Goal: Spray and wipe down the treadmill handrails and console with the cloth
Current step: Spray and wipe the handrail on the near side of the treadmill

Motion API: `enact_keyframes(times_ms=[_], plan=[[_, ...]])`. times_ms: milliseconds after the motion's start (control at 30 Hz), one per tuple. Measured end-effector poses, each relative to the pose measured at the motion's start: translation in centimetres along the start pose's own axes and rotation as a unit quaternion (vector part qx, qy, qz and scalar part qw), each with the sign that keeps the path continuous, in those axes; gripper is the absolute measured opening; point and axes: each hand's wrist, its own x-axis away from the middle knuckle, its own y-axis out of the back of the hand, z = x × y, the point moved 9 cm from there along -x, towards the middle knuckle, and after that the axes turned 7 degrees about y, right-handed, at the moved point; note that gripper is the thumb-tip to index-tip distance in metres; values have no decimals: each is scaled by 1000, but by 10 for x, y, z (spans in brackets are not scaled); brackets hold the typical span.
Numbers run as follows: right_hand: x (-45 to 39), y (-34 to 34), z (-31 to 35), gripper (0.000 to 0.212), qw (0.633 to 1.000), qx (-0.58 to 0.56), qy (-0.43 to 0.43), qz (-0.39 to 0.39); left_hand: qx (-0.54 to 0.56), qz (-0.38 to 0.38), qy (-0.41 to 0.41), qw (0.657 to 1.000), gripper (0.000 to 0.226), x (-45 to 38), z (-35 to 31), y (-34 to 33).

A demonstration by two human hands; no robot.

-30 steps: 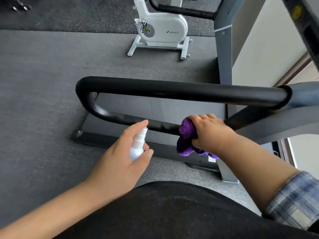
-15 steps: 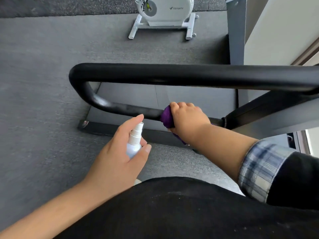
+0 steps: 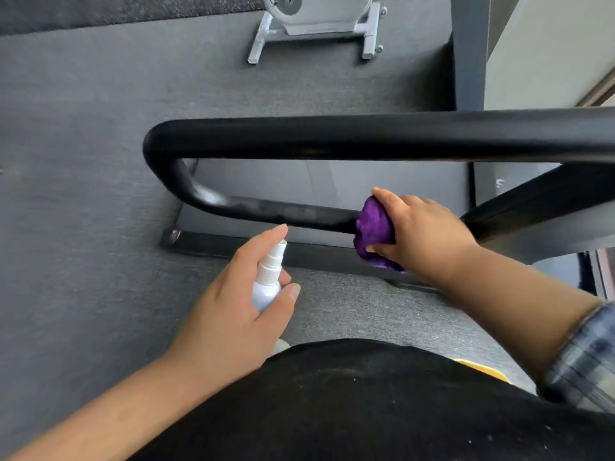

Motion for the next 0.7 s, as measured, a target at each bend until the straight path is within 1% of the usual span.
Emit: enact_keyframes(times_ms=[67,133,200,267,367,500,600,633,700], plan=[[-10,-2,14,91,1000,9,4,-3,-3,-3,15,1000,67,1,14,9],[-24,-3,32,81,1000,10,14,-3,-2,-9,24,1000,67,0,27,20],[-42,-4,57,70,999,3,32,1,-1,-14,26,1000,65,-2,38,31],[-63,-6,90,65,998,-1,60,-3,-3,-16,23,1000,64,-6,47,43],[-96,-9,145,65,994,-16,102,-20,-21,-7,15,1000,65,-11,60,54],[-131,-8,205,76,980,-146,125,-51,-39,7,-4,999,67,-17,80,71],[-135,-1,222,72,954,-255,102,-123,-42,18,-26,999,69,-23,93,84],[-133,1,220,68,935,-309,86,-150,-45,23,-32,998,68,-25,97,88],[-125,2,219,57,874,-438,62,-199,-51,27,-42,997,67,-30,108,98]])
